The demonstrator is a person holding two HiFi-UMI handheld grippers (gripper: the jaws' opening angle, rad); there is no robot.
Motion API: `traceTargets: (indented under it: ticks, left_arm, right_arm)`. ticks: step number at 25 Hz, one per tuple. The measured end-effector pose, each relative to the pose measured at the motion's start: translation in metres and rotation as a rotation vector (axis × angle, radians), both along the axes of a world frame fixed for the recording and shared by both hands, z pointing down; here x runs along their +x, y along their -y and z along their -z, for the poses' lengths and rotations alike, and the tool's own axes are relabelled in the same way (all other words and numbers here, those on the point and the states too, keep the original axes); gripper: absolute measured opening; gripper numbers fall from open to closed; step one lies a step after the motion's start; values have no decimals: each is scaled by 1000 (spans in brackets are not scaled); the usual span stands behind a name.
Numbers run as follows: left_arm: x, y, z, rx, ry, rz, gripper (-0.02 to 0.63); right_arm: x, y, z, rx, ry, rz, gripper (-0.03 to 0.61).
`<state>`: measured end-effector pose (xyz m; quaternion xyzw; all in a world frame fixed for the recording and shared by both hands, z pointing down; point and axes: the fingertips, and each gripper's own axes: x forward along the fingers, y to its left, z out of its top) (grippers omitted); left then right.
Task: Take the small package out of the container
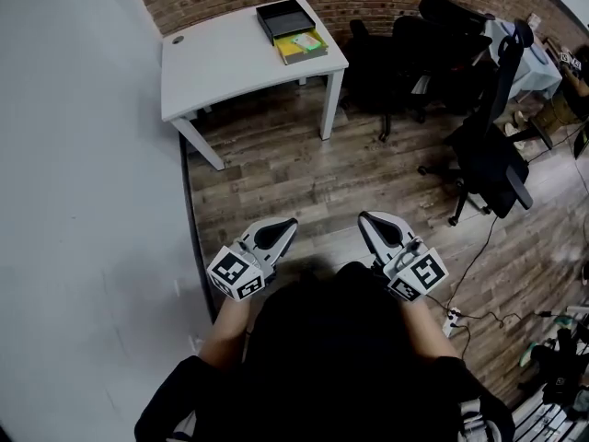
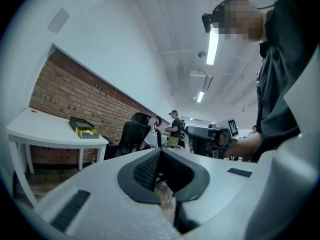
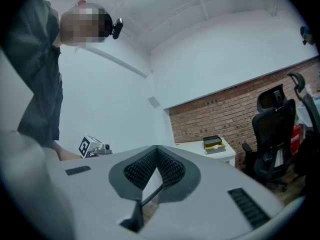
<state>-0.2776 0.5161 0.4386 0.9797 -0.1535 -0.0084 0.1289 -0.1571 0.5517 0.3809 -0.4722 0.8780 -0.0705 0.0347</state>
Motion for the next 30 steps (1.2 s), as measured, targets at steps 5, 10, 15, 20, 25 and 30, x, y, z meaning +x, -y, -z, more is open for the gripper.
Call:
traceTargets:
  ticks: [5,10,15,20,25,30]
  left_arm:
    - [-4,-1,-10,-34,-9,-3,15]
    - [-1,10,-16,-35,-3,-5,15]
    - [-1,33,-18,-44,6,22,15]
    - [2,65,-23,-51,29,33,15]
    - [25,110,-19,-46,37,27,15]
    - [48,158,-6,-31,39,32,15]
  right_arm:
    - [9,3,-2,-4,-10,-33,6]
    - [19,16,-11,-15,-13,-41,6]
    - [23,45,-18,-18,-4,-27,6]
    - [31,80,-20,0,-44,-7,6]
    - [53,122,-21,8,-119,13,6]
    - [74,173,-14,12,-97,30,6]
